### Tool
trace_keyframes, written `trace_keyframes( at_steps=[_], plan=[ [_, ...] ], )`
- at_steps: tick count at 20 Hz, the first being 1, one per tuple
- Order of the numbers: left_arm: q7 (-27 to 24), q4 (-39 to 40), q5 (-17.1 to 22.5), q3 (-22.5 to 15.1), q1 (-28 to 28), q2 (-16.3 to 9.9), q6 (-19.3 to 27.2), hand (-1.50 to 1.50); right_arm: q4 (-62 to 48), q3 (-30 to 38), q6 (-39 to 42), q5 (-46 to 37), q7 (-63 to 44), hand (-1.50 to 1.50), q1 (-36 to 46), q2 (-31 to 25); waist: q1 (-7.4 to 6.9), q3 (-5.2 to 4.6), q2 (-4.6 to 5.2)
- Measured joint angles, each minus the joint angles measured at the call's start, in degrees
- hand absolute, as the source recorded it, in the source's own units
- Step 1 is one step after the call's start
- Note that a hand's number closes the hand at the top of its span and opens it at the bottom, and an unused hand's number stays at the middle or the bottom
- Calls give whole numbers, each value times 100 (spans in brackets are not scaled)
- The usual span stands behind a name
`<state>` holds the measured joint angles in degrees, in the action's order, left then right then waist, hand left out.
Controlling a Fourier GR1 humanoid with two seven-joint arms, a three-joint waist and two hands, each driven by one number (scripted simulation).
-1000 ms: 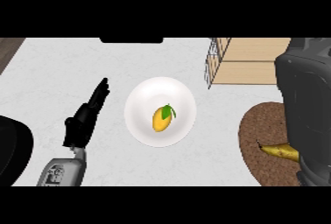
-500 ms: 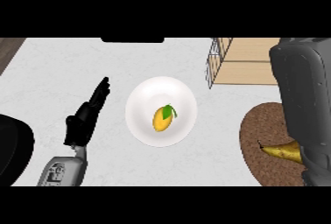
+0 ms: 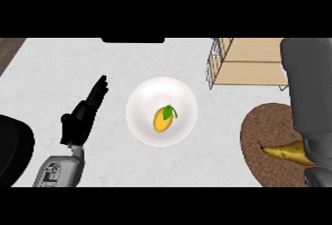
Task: Pick the can from the placemat and place it in the tiered shelf
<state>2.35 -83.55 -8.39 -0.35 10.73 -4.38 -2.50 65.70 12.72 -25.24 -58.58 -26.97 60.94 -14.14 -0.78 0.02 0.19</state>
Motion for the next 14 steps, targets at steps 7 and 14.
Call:
trace_keyframes(
  at_steps=[7, 14],
  plan=[
    [33, -86, -24, -12, -101, 14, 11, 0, -585, 85, -174, -308, -186, -150, -5, -368, 28, -23, -28],
    [-28, 34, -42, 17, -54, 24, 28, 0, -499, 144, -184, -675, -862, -150, -234, -539, 57, -15, -31]
  ],
)
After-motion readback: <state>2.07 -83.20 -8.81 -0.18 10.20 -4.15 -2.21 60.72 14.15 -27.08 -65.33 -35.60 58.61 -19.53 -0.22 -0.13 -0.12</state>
